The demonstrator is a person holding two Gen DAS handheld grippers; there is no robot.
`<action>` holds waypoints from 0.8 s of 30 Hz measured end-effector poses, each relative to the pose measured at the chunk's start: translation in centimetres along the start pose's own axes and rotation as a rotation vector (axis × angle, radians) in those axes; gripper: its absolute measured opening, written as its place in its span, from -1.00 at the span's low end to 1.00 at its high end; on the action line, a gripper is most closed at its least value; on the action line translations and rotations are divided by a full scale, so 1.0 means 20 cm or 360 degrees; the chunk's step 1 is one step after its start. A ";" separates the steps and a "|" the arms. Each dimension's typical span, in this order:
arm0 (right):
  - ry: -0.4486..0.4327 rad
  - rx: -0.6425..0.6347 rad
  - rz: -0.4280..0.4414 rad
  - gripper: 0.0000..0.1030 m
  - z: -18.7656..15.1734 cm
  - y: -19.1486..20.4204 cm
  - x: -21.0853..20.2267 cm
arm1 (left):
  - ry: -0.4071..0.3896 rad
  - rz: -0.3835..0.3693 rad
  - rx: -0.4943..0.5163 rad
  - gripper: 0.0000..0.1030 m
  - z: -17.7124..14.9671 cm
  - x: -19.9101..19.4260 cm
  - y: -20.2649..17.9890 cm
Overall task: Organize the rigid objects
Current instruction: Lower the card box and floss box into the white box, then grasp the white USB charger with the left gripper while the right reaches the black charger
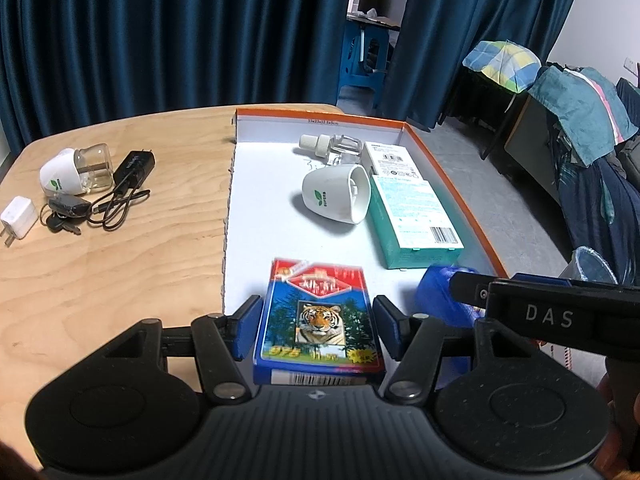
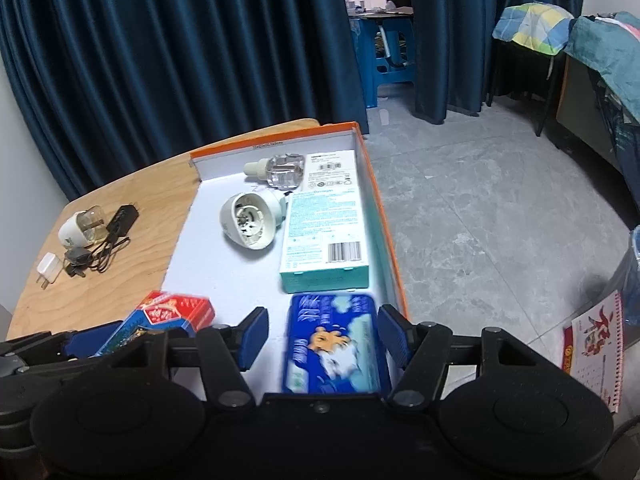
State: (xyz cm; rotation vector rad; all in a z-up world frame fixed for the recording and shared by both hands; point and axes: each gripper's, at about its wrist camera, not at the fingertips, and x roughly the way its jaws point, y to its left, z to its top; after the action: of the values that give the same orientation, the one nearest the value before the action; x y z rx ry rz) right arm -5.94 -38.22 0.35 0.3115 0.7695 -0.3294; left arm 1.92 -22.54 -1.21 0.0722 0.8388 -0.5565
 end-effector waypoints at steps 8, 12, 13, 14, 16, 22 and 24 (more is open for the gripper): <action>-0.0058 0.0038 -0.0017 0.48 0.01 -0.02 -0.03 | -0.0030 -0.0019 -0.0001 0.33 0.01 -0.03 0.00; -0.0101 0.0008 -0.0035 0.48 0.01 0.00 -0.06 | -0.0042 0.0020 -0.0025 0.36 0.02 -0.06 0.03; -0.0105 -0.0001 -0.0030 0.48 0.02 0.01 -0.07 | -0.0044 0.0031 -0.0034 0.38 0.02 -0.07 0.05; -0.0106 -0.0009 -0.0015 0.49 0.02 0.02 -0.08 | -0.0048 0.0039 -0.0043 0.39 0.03 -0.09 0.07; -0.0106 -0.0039 0.0010 0.50 0.03 0.07 -0.09 | -0.0058 0.0070 -0.0064 0.43 0.03 -0.12 0.11; -0.0094 -0.0151 0.0104 0.50 0.04 0.27 -0.09 | -0.0085 0.0163 -0.0153 0.45 0.03 -0.22 0.29; -0.0084 -0.0189 0.0140 0.50 0.04 0.35 -0.08 | -0.0095 0.0196 -0.0189 0.45 0.03 -0.25 0.37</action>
State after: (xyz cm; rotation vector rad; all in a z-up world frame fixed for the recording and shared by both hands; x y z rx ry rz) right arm -3.65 -31.92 3.16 0.2232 0.7180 -0.2076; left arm 3.17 -14.19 1.69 -0.0014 0.8016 -0.3904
